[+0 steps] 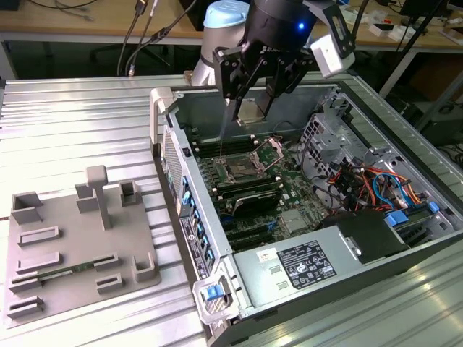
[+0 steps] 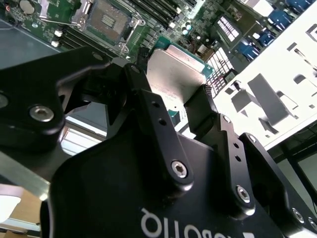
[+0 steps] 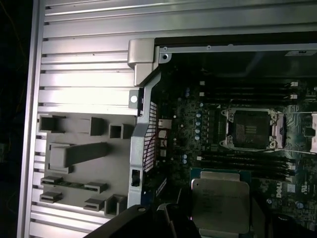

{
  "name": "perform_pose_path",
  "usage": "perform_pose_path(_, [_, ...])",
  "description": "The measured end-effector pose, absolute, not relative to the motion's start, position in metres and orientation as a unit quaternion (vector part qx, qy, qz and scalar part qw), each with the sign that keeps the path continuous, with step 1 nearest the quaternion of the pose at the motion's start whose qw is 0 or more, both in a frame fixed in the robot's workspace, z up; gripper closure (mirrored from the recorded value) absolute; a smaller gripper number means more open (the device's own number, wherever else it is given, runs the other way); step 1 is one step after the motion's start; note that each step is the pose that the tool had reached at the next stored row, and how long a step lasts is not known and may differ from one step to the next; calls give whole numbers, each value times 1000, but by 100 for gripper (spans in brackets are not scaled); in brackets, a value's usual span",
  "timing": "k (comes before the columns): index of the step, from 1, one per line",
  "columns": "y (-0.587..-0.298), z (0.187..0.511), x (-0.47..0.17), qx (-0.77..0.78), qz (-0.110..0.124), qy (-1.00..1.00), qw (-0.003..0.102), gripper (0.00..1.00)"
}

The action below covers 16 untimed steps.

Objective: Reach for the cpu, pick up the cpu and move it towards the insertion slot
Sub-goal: 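Pick up the cpu and move it towards the insertion slot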

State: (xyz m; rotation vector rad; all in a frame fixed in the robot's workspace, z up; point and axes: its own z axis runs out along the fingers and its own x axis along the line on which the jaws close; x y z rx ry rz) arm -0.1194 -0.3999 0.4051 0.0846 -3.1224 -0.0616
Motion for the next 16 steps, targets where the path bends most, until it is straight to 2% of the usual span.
perform_pose_path(16, [-390, 405, -96, 27, -20, -999, 9, 45])
